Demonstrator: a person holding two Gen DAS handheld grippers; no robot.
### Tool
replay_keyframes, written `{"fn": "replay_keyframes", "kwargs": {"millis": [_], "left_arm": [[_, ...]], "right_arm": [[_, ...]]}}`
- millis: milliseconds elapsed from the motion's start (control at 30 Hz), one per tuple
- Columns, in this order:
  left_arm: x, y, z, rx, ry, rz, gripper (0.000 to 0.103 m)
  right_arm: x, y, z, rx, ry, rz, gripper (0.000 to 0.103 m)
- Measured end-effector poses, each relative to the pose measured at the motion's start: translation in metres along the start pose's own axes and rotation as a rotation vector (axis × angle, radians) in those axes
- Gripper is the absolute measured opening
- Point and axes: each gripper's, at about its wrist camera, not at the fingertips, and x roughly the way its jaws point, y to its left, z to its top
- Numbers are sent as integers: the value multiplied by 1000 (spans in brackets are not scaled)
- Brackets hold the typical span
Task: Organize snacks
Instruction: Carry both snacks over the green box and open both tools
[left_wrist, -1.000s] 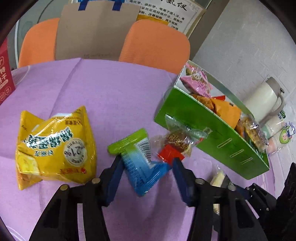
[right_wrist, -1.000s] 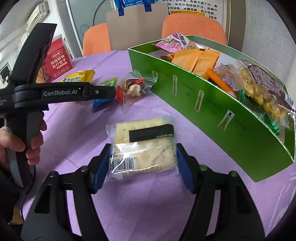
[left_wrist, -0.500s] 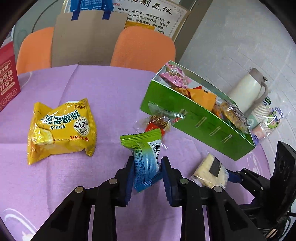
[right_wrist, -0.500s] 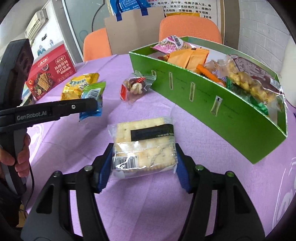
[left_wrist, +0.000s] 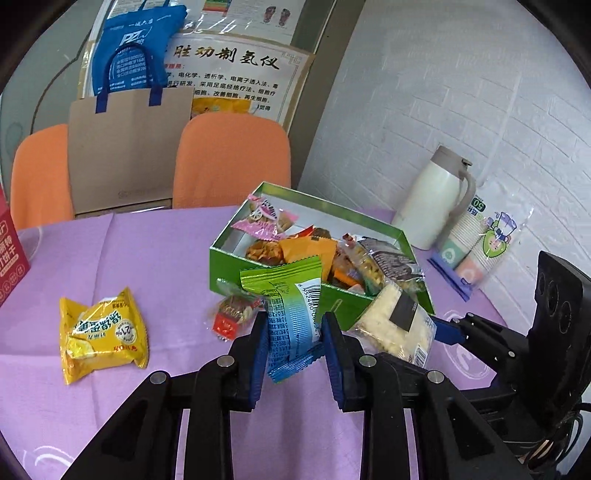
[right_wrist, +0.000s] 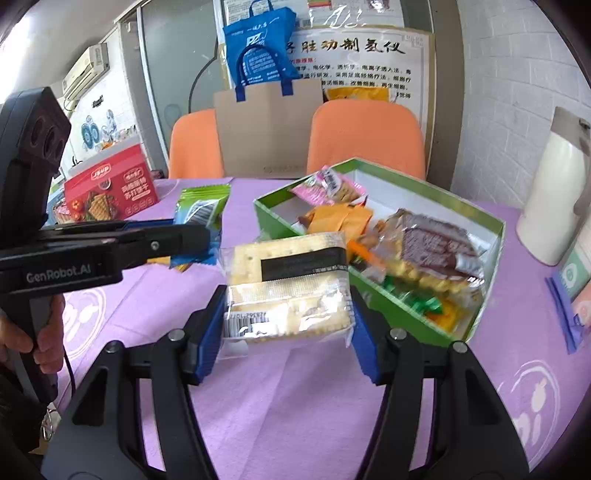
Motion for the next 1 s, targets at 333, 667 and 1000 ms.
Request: {"fn": "replay_keyframes", "kwargs": {"millis": [333,667,1000], "left_arm": [[8,-15,37,6,-51,-4,28],[58,-14,82,-34,-23,28,28],[120,-8,86,-61,90,37,47]], "right_arm": [[-3,-43,25,65,-53,-93,63],[26,-80,50,113,-62,-186,63],[83,-87,47,38,45,-255,93]]}}
